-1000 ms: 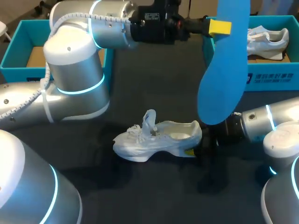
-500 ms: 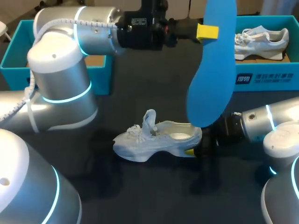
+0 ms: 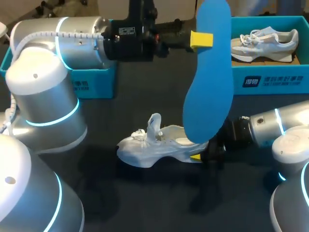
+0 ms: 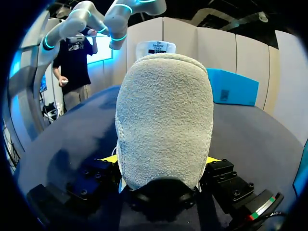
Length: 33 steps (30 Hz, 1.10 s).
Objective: Take the shoe out of the shoebox, open the shoe tongue, remove and reinsert the insole, then place the shoe into the shoebox
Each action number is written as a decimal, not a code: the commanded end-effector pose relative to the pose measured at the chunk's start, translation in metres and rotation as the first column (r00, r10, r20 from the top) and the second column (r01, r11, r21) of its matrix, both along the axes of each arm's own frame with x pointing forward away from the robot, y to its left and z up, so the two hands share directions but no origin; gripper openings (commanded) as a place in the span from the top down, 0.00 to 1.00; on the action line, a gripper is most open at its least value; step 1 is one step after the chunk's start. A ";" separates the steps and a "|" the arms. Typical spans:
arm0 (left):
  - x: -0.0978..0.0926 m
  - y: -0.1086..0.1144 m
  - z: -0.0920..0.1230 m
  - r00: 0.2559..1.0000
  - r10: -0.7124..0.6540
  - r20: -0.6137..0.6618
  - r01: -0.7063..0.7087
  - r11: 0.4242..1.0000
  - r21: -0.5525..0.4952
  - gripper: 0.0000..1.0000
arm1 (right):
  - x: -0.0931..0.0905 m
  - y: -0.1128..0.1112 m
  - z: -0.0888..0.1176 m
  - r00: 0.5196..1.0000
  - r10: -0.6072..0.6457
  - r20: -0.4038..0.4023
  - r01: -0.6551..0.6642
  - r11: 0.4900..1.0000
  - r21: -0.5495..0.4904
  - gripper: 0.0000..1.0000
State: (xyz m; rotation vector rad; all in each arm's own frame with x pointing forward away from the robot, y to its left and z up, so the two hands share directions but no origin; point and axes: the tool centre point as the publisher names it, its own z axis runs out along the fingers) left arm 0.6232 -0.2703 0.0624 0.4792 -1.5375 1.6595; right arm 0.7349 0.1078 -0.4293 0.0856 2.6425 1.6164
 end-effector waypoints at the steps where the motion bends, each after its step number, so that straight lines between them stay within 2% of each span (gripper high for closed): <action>1: -0.006 0.011 0.001 1.000 -0.004 0.001 0.004 1.000 0.010 1.00 | 0.003 0.000 -0.010 1.000 -0.001 0.001 0.001 1.000 -0.002 1.00; 9: -0.003 0.017 0.002 1.000 -0.022 -0.004 0.022 1.000 -0.002 1.00 | 0.003 0.000 -0.010 1.000 -0.001 0.001 0.001 1.000 -0.002 1.00; 23: -0.009 0.031 -0.004 0.998 -0.042 -0.040 0.042 0.999 -0.010 1.00 | 0.003 0.000 -0.010 1.000 -0.001 0.001 0.001 1.000 -0.002 1.00; 33: -0.010 0.037 -0.013 0.997 0.053 -0.062 -0.053 0.999 -0.005 1.00 | 0.003 0.000 -0.010 1.000 -0.001 0.001 0.001 1.000 -0.002 1.00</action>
